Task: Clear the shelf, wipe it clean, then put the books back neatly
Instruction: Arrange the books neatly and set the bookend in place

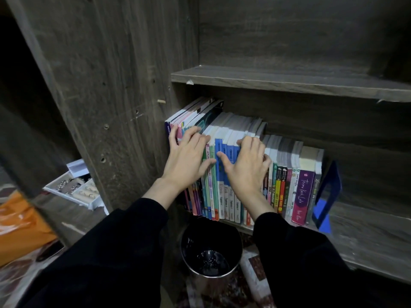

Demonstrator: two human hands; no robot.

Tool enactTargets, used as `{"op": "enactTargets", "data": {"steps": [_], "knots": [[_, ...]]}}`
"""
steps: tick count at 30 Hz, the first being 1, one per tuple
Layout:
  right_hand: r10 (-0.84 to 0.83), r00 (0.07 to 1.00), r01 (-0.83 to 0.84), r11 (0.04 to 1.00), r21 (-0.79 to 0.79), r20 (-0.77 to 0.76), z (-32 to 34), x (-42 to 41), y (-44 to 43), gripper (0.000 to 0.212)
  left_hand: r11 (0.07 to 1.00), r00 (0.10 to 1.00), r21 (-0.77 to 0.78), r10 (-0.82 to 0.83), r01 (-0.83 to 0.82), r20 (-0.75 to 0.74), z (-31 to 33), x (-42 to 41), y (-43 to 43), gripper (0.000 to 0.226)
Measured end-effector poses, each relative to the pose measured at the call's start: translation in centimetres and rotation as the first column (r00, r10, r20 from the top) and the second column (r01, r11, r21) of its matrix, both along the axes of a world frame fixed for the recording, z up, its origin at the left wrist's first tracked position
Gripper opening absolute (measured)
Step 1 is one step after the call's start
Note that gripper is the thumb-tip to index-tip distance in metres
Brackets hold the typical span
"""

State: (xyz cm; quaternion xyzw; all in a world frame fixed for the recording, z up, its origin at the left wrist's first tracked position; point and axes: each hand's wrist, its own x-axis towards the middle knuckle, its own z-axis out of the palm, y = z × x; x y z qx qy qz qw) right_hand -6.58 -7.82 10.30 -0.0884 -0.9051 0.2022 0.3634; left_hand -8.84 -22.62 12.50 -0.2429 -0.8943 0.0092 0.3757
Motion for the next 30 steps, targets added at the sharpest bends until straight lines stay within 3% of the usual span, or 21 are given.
{"op": "enactTargets", "data": {"steps": [6,13,17,19,24,30], "knots": [[0.034,0.991,-0.032,0.999,0.015,-0.133,-0.9,-0.4,0.4,0.045,0.998,0.997,-0.025,0.055,-0.057,-0.047,-0.1,-0.1,0.3,0.049],[0.095,0.992,-0.088,0.993,0.08,-0.083,-1.1,0.3,1.0,0.05,0.993,0.993,-0.004,0.115,-0.115,-0.012,0.1,0.2,0.9,0.049],[0.07,0.992,-0.101,0.942,0.32,0.107,0.1,0.8,1.5,0.08,0.997,0.996,-0.001,0.082,-0.082,0.036,0.7,0.3,0.6,0.054],[0.059,0.975,-0.14,0.913,0.384,0.214,0.9,0.9,1.4,0.078,0.996,0.995,-0.013,0.088,-0.087,0.037,0.8,0.3,0.6,0.057],[0.102,0.969,-0.164,0.946,0.28,0.224,0.9,1.5,0.7,0.064,0.996,0.995,-0.003,0.095,-0.095,0.044,0.7,0.5,0.7,0.057],[0.151,0.96,-0.212,0.942,0.26,0.235,0.0,1.4,1.0,0.074,0.996,0.993,-0.005,0.094,-0.094,0.074,0.9,0.7,0.7,0.058]]}}
